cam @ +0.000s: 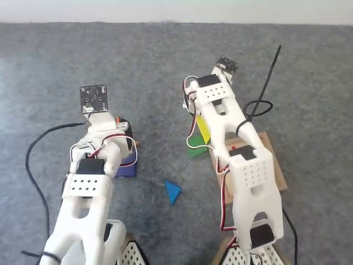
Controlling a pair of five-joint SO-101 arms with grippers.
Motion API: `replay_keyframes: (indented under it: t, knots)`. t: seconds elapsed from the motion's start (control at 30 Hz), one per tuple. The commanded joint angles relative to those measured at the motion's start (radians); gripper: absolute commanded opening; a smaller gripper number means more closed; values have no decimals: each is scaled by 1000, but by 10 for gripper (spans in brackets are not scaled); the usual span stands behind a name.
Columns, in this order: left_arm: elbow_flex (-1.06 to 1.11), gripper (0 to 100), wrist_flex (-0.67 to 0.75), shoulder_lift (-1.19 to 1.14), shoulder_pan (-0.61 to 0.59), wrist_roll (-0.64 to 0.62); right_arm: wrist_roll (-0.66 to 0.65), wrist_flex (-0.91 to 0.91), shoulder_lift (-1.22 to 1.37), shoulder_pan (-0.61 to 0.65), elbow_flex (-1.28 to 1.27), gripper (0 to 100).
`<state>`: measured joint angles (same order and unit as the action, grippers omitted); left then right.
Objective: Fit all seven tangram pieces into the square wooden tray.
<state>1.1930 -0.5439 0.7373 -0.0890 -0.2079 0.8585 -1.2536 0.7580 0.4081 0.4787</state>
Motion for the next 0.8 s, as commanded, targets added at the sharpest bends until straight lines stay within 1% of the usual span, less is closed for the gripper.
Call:
replay_keyframes:
  t: [0.0, 0.1, 0.23, 0.3, 0.37, 0.47, 0.5, 0.57, 0.63, 0.77]
  knots:
    - [-13, 47, 26, 0, 8, 12, 5, -77, -12, 15, 190, 180]
    - [-13, 47, 26, 0, 8, 12, -12, -160, -12, 12, 336, 180]
    - [-13, 47, 26, 0, 8, 12, -114, -317, -12, -12, 580, 180]
    - [-13, 47, 26, 0, 8, 12, -215, -417, -10, -44, 695, 179]
    - [-13, 47, 28, -2, 8, 12, -407, -506, -10, -90, 789, 177]
    - [-13, 47, 28, -3, 6, 12, -870, -509, -30, -188, 793, 176]
    - [-13, 47, 28, -3, 5, 12, -985, -509, -42, -219, 770, 171]
    - [-10, 47, 44, -3, 3, 12, -1100, -509, -82, -280, 690, 139]
    - [-7, 47, 55, -3, 3, 12, -1224, -507, -143, -318, 583, 137]
    - [-7, 47, 58, -5, 8, 12, -1439, -507, -334, -341, 318, 140]
